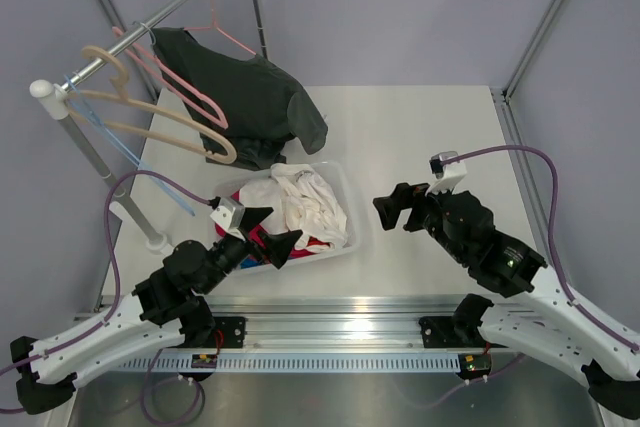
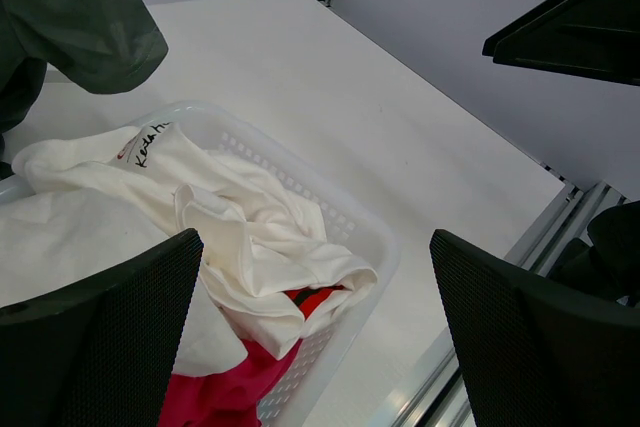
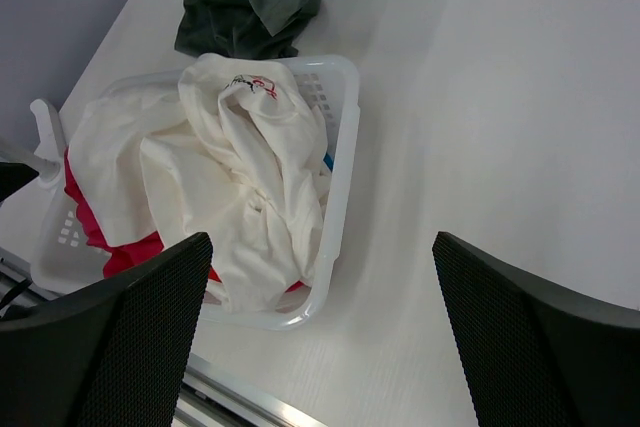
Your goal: Remove the t-shirt from the hanger
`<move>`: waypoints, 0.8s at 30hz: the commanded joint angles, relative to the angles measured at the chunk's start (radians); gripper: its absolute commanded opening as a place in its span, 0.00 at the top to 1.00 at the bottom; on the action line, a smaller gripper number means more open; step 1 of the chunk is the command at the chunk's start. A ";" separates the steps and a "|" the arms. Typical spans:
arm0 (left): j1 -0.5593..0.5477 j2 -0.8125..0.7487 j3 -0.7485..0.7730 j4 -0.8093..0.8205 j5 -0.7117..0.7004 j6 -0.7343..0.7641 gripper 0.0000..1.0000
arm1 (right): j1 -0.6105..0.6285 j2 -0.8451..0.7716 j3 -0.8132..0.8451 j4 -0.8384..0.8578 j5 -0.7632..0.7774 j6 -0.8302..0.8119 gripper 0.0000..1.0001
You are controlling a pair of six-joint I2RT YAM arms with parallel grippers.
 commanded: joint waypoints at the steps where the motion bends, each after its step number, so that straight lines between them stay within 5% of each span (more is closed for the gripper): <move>1: -0.005 -0.001 0.007 0.044 0.015 -0.011 0.01 | 0.009 -0.009 0.014 0.031 0.019 -0.008 0.00; 13: -0.005 0.000 0.007 0.044 -0.007 -0.016 0.01 | 0.009 -0.008 0.029 0.104 -0.058 -0.087 0.00; 24: -0.005 -0.003 0.114 0.005 0.095 -0.100 0.01 | -0.049 0.437 0.599 0.080 -0.239 -0.393 0.00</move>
